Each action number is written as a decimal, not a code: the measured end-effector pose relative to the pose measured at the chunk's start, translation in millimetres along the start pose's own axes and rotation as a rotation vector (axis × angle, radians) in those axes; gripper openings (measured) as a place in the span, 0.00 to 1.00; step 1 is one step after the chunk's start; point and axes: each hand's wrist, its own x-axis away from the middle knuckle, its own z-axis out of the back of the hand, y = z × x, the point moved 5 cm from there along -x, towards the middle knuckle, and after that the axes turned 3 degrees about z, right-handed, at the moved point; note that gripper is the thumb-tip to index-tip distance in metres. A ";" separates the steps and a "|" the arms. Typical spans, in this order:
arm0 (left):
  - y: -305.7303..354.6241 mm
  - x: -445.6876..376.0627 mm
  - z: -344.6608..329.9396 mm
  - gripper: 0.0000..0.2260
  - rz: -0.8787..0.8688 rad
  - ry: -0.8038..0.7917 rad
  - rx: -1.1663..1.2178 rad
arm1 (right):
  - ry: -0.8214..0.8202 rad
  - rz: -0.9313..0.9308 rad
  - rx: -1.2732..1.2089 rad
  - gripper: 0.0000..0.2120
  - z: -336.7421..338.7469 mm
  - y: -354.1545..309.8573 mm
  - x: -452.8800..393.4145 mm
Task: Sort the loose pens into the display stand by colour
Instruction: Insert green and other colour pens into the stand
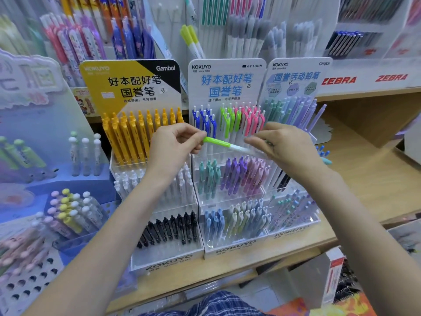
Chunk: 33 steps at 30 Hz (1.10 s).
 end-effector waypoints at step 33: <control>-55.0 -5.1 -25.1 0.13 -0.108 -0.207 -0.856 | -0.073 -0.393 -0.050 0.15 -72.7 12.6 -47.6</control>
